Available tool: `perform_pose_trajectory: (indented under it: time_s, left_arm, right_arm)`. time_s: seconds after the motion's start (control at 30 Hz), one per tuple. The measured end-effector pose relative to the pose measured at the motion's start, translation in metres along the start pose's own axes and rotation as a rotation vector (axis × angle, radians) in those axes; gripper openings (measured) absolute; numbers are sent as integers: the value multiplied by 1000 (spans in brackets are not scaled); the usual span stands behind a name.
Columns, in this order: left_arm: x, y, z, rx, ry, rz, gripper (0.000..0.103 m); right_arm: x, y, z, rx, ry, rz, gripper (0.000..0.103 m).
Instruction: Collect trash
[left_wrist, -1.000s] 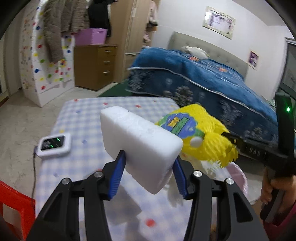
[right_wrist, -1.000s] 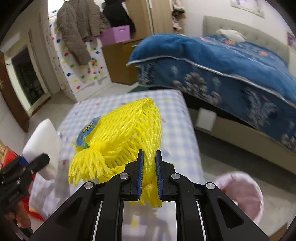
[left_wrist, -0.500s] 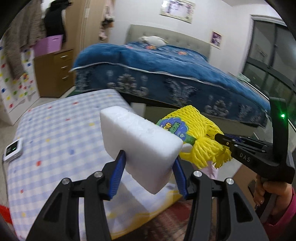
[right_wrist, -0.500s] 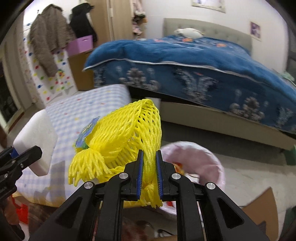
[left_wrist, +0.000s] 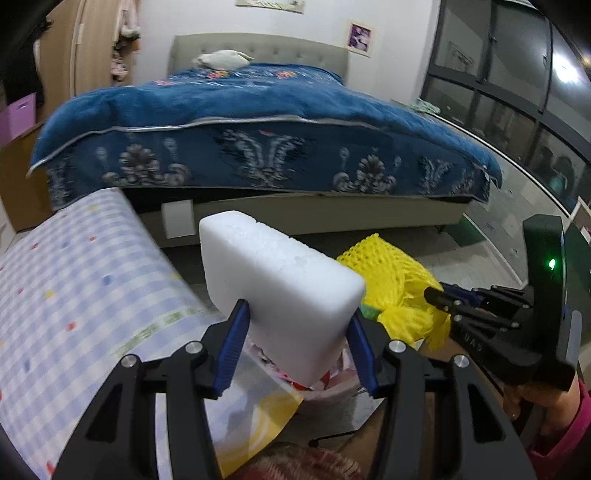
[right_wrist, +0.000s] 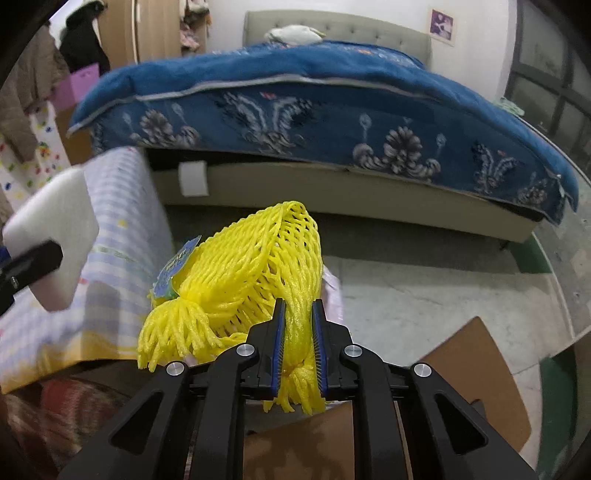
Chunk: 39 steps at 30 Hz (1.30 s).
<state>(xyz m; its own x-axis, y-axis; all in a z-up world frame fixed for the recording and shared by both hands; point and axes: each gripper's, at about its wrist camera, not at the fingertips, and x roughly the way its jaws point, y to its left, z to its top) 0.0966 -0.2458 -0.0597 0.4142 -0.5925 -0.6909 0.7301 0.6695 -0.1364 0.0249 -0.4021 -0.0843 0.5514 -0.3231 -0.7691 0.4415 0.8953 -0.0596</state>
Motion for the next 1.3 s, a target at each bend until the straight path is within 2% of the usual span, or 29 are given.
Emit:
perform_pose_trajectory:
  time_s: [0.13,0.2,0.27,0.33,0.37,0.47,0.5,0.57,0.67,0.83,1.0,1.1,1.17,1.3]
  left_arm:
    - [25,-5,7,16,24,-26,52]
    - [34,-6,10,19,34,-33,52]
    - [46,-8,15,26,41,-40,52]
    - [55,-9,18,35,47,-45,53]
    - [61,-11,20,41,53,-53,56]
    - [72,-13,23,57,63,-53,78]
    - [74,-13,23,59,62,-53,82]
    - [77,-12,23,60,70,-47,86]
    - [74,-4,20,39,79,-20,87]
    - [45,17,8,-25,73,40,87]
    - [-4,33,1,-79,33,112,90]
    - [-35,40,-1,-98,-7,162,96]
    - [-57,45,-3,-102,-16,218,96]
    - [-97,55,-6,-104,-21,306,96]
  right_arm:
    - [26,-2,-4,-9,56,-10,19]
    - [36,-2,-4,-1,71,13,23]
    - [48,-4,-2,24,84,64,32]
    - [56,-8,1,65,87,101,46]
    - [56,-10,3,76,82,101,48]
    - [53,-18,8,99,57,82,51]
    - [51,-21,9,103,51,72,51]
    - [46,-29,11,123,39,58,52]
    - [39,-39,13,161,38,70,54]
    - [23,-28,17,162,13,121,62]
    - [-9,-5,24,120,-41,176,67]
    - [-39,10,27,88,-84,212,79]
    - [-55,19,29,69,-102,237,87]
    - [-89,40,31,25,-133,273,90]
